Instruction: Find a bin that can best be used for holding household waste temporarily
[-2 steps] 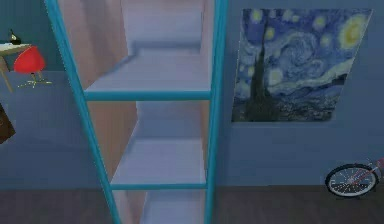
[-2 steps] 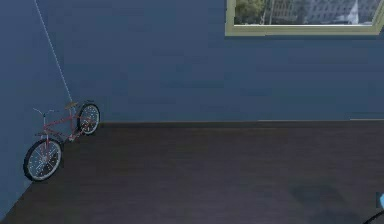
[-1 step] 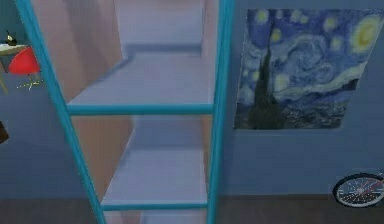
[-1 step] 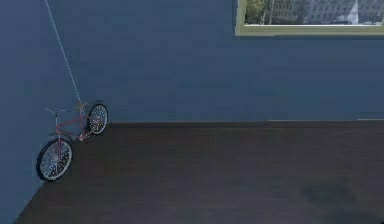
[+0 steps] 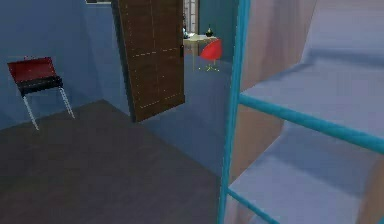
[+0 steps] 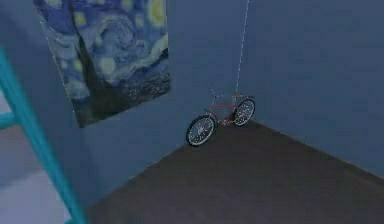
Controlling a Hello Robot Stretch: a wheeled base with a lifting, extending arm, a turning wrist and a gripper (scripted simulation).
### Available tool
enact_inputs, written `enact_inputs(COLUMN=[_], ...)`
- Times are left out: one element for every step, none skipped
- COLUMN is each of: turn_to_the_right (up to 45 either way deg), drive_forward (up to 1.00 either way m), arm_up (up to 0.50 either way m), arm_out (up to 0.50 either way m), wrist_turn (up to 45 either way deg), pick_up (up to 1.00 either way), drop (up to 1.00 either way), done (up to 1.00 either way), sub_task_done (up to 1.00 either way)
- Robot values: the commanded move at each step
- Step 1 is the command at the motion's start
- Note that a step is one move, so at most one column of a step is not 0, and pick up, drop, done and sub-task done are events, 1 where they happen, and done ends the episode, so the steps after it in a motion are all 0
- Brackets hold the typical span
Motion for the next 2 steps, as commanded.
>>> enact_inputs(turn_to_the_right=[-27.0, 0.0], drive_forward=[0.0, 0.5], arm_up=[0.0, 0.0], arm_out=[0.0, 0.0], wrist_turn=[0.0, 0.0], pick_up=[0.0, 0.0], drop=[0.0, 0.0], done=[0.0, 0.0], sub_task_done=[0.0, 0.0])
